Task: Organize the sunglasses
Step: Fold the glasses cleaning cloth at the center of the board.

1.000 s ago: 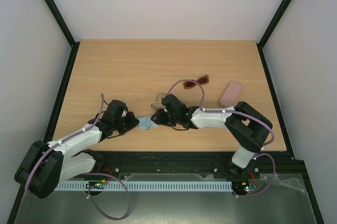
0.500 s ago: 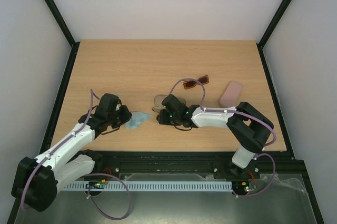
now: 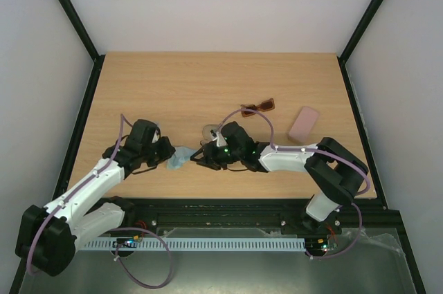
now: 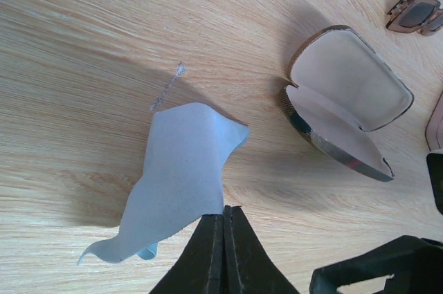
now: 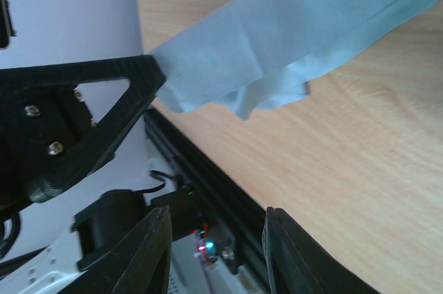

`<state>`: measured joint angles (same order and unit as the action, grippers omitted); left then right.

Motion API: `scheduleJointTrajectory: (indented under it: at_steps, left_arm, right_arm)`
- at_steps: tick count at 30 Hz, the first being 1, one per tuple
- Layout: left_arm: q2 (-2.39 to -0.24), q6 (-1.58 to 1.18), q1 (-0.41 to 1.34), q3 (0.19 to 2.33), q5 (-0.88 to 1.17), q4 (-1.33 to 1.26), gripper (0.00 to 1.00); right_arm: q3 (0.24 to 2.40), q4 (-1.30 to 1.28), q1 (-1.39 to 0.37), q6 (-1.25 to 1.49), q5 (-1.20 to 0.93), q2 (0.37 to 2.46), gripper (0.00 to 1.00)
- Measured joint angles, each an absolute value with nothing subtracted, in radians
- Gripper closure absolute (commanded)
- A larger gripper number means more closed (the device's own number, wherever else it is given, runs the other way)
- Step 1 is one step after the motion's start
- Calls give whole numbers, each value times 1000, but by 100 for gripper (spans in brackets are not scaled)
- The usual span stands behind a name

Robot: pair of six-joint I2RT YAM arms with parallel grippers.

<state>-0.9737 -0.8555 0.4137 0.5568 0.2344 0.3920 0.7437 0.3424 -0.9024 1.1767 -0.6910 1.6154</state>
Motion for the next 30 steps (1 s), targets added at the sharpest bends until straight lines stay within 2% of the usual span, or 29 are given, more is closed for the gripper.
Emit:
scheduleJointTrajectory:
  at_steps: [9, 17, 22, 30]
  left_arm:
    - [-975, -852, 414, 577, 248, 419, 98]
    - [-1001, -852, 414, 593, 259, 435, 98]
    - [-1017, -852, 409, 601, 262, 442, 98]
    - [-1019, -852, 407, 620, 262, 455, 98]
  right_arm:
    - [743, 374, -903, 1211, -708, 1615, 59]
    - [785, 209, -966, 867, -390, 1620, 59]
    - [852, 155, -1046, 673, -237, 1702, 59]
    - [951, 115, -1069, 576, -64, 1845, 59]
